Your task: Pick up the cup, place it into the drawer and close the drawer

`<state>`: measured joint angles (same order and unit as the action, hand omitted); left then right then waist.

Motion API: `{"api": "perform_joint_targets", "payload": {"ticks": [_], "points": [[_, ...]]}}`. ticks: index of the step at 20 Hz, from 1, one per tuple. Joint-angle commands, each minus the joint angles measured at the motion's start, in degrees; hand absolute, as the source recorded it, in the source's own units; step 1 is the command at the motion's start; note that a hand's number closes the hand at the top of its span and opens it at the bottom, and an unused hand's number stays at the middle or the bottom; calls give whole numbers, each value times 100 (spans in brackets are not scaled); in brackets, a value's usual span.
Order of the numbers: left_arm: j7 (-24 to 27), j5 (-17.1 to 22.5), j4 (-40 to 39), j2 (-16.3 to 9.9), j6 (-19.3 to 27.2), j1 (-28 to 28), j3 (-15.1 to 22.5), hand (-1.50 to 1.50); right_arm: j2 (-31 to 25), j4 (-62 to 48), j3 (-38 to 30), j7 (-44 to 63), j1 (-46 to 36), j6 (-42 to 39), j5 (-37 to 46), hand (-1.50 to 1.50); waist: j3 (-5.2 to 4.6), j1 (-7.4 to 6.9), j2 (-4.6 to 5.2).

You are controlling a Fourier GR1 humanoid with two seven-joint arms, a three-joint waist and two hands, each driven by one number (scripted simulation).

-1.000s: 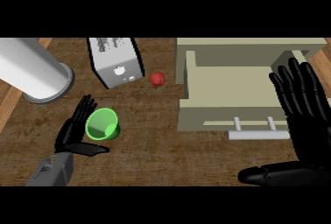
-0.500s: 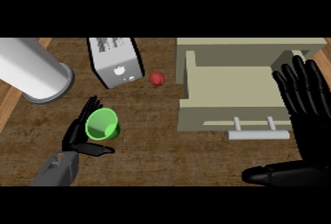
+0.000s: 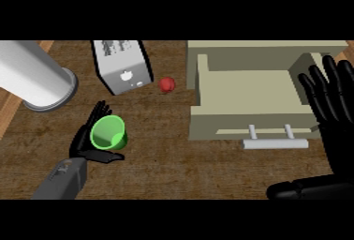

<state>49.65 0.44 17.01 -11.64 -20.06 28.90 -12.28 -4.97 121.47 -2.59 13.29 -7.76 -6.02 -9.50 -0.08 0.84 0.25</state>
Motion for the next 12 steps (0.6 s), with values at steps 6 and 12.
{"api": "perform_joint_targets", "payload": {"ticks": [6, 12], "points": [[352, 195, -256, 23, -1267, 40, -46, -150, 54, -378, 40, -480, 209, -227, 29, -150, -5, 15, 28], [336, 255, -149, 2, -1751, 11, 20, 150, 5, -302, 9, -338, 159, -161, 83, -150, -3, -5, 13]]}}
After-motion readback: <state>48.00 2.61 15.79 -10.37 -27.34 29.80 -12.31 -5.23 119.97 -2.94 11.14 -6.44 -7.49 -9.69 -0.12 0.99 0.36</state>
